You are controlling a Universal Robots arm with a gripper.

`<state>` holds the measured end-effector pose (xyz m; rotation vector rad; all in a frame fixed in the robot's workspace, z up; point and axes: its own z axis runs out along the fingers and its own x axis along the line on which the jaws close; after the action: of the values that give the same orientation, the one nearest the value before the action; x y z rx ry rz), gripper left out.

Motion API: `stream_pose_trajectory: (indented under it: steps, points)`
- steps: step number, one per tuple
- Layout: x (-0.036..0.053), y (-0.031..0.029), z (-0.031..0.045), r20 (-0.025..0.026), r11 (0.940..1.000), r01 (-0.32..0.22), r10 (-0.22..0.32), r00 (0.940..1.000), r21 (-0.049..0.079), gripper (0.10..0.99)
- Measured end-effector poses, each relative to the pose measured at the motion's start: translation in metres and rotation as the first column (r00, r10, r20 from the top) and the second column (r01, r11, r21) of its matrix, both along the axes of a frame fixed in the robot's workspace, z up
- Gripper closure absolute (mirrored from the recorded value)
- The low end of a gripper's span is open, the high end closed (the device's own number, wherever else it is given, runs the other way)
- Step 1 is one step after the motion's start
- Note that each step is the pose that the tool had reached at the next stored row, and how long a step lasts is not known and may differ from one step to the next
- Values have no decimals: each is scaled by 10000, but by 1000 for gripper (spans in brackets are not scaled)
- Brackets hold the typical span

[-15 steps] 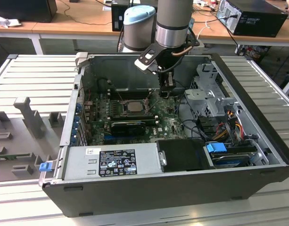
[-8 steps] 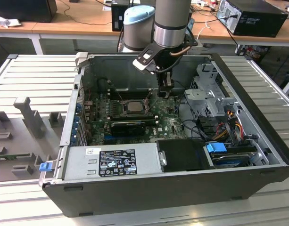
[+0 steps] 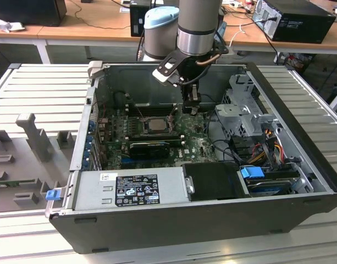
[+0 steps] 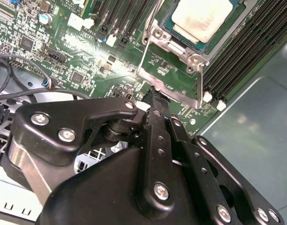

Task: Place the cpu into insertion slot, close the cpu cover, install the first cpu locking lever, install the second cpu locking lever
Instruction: 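Close the cpu cover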

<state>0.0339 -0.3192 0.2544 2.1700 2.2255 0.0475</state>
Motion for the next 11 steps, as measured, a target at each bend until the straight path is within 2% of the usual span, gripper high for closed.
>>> stream_pose_trajectory:
  steps: [11]
  points:
    - [-104, 0, 0, 0, 10000, 0, 0, 10000, 5, 980]
